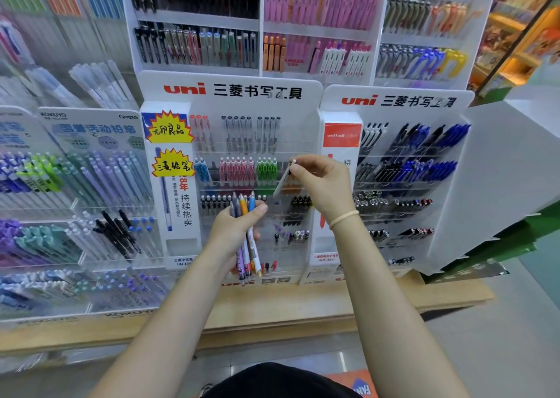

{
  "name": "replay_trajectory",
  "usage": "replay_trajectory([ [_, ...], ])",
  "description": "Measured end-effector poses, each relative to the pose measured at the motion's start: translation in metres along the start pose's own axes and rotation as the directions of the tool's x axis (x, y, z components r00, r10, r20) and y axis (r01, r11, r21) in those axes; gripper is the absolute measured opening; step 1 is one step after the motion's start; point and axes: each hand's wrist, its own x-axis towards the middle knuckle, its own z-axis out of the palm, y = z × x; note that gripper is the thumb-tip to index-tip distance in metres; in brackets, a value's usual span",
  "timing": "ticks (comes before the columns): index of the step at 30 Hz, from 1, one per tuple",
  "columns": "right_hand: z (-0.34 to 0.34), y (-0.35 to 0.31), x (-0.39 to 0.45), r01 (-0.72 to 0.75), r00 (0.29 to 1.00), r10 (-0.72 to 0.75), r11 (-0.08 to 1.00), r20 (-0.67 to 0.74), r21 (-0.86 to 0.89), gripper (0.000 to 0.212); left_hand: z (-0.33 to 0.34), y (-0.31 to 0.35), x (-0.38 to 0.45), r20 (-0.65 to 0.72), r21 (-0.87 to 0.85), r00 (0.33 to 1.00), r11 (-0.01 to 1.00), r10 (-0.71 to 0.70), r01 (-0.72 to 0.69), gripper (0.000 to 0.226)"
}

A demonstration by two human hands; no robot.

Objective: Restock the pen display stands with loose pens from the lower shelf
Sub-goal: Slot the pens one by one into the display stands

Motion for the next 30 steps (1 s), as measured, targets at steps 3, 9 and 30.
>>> replay_trajectory([
  [3, 0.014, 0.020, -0.001, -0.006, 1.000, 0.008, 0.996, 0.029, -0.084, 0.012, -0.005, -0.005, 0.001, 0.017, -0.013, 0.998, 0.998, -0.055, 0.055, 0.018],
  [9, 0.034, 0.050, -0.003, -0.046, 0.996, 0.062, 0.971, 0.063, -0.234, 0.012, -0.012, -0.012, 0.002, 0.045, -0.051, 0.994, 0.993, -0.103, 0.106, 0.021],
  [30, 0.026, 0.028, -0.022, -0.201, 0.896, 0.272, 0.953, 0.352, -0.225, 0.020, -0.010, -0.005, 0.006, 0.401, 0.091, 0.912, 0.994, -0.087, 0.054, 0.025],
])
